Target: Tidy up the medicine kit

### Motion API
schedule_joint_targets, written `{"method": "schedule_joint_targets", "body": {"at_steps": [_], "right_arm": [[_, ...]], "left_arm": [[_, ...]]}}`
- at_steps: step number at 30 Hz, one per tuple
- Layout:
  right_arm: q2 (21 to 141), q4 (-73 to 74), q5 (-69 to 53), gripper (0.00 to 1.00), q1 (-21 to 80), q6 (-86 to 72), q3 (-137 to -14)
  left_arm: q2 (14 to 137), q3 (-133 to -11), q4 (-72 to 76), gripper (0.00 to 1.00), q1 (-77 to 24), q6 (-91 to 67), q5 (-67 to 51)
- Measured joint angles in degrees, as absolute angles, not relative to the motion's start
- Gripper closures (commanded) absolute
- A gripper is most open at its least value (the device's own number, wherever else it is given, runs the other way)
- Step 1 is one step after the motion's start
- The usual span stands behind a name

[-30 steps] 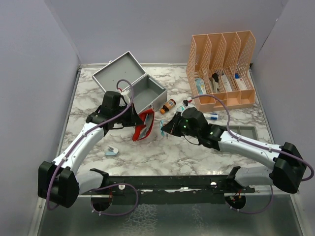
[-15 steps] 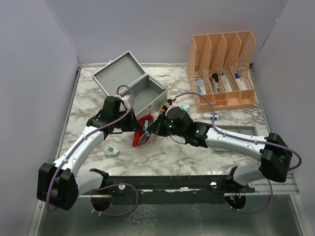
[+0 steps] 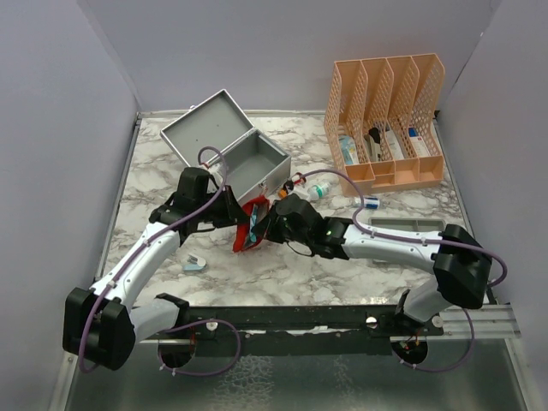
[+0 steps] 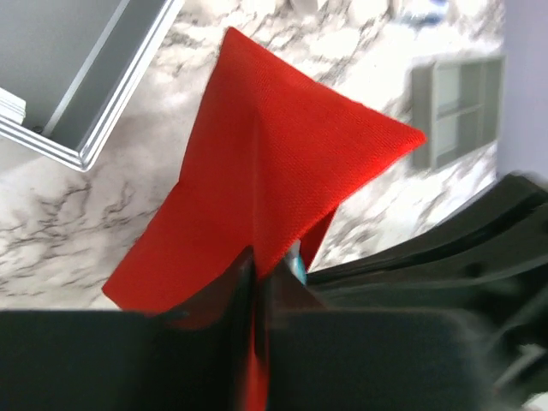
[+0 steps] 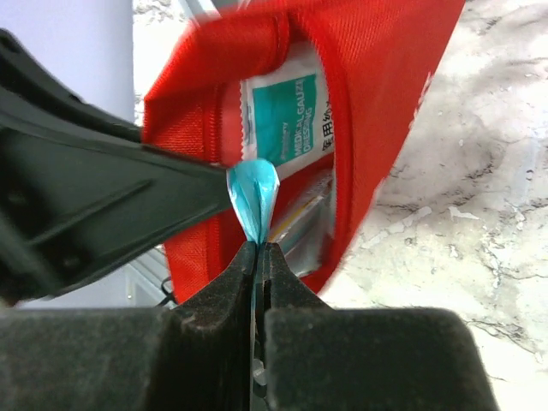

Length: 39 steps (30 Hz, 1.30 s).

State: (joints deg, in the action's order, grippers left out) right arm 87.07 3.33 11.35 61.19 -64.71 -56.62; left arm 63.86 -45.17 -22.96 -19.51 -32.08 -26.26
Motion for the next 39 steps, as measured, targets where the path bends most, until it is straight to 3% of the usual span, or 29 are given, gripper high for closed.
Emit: {"method": "schedule_joint_targets", "body": {"at_steps": [10, 23, 30, 39], "right_arm": [[91.9, 3.0, 11.5, 0.98, 61.5, -66.2, -58.0], [89.7, 3.5, 14.4, 0.85, 61.6, -68.3, -57.5], [87.4, 4.3, 16.2, 0.72, 61.6, -68.8, -56.9], [85.2, 6.5, 16.5, 0.69, 61.6, -68.0, -56.5]], "left_arm": [[62.9, -45.0, -19.6, 1.0, -18.8, -51.7, -29.1], [62.9, -43.9, -19.5, 1.0, -18.8, -51.5, -29.3], [63.8, -43.2, -20.6, 1.0, -18.8, -50.3, -29.1], [64.1, -43.2, -21.5, 1.0, -18.8, -49.3, -28.9]]}}
